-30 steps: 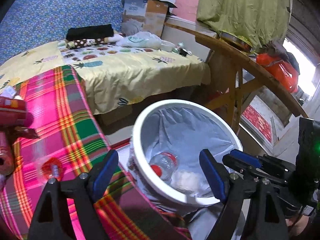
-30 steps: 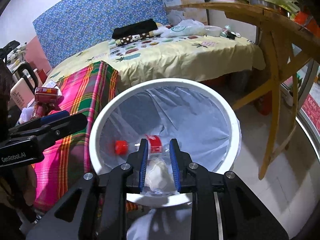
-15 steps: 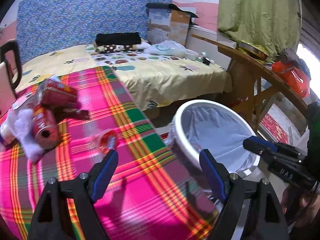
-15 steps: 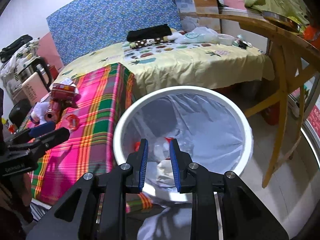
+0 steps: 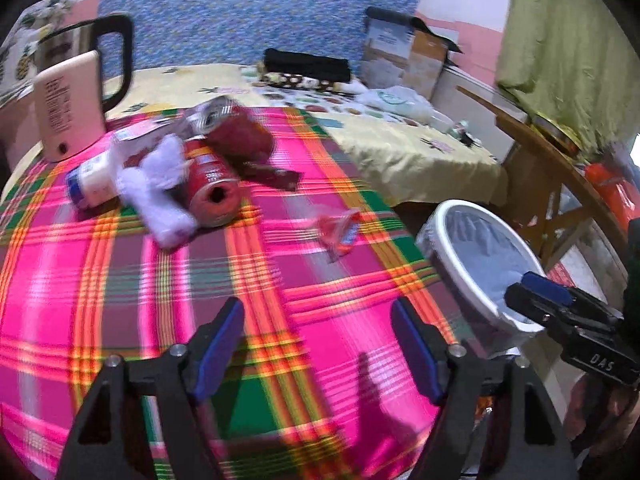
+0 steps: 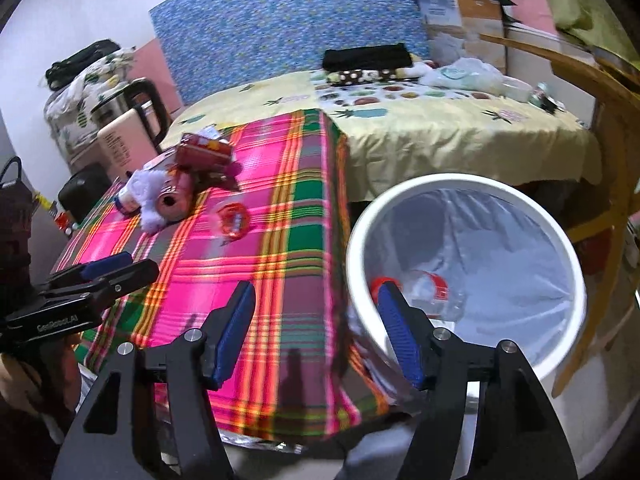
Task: Collect trash
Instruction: 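Move the right gripper to the clear cup with red contents, then grasp the clear cup with the right gripper while the left gripper grasps the red can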
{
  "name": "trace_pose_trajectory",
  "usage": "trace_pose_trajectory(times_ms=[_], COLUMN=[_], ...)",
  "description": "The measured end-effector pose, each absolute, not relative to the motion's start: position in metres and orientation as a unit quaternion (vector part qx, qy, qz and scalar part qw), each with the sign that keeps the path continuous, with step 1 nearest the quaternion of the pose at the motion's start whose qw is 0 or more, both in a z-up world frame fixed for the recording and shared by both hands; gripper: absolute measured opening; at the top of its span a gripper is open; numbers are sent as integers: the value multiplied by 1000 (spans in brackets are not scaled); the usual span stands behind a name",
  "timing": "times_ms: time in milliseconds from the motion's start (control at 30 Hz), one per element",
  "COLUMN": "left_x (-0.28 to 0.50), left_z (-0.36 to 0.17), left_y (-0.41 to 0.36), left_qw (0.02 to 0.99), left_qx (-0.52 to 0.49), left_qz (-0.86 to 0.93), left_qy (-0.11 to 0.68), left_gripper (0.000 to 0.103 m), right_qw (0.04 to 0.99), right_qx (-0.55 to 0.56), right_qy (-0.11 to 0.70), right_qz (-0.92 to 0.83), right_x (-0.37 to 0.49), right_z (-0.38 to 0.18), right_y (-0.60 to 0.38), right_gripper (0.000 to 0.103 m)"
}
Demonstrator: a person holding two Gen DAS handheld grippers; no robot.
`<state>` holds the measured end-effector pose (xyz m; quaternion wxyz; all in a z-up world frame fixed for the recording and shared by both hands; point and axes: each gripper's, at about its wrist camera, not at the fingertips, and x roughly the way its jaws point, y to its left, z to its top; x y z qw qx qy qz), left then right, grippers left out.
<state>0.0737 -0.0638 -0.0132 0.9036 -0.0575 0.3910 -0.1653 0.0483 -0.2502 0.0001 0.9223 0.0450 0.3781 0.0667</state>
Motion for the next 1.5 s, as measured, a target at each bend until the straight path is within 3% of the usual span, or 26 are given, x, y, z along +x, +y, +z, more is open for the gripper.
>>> trace_pose_trajectory(times_ms=[533, 1167, 1333, 1400, 1500], left_x=[111, 186, 197, 202, 204], left_z=[-12, -23, -30, -33, -35], left_y=[0, -14, -18, -18, -20], left_qw=[915, 902, 897, 895, 896], left_qx=[-96, -129, -140, -144, -141], left_qz=[-92, -94, -79, -71, -61], left_qy=[380, 401, 411, 416, 417], left_gripper=[69, 69, 69, 69, 66], right_qw=[911, 898, 892, 890, 890], right_qx=[4, -10, -5, -4, -2], right_qy=[393, 416, 429, 434, 433], right_qz=[121, 140, 144, 142, 139], right_x=[84, 134, 144, 145, 143], right_z=[-4, -21, -28, -31, -31], right_y=[-199, -177, -176, -177, -180], right_gripper=[65, 64, 53, 36, 32])
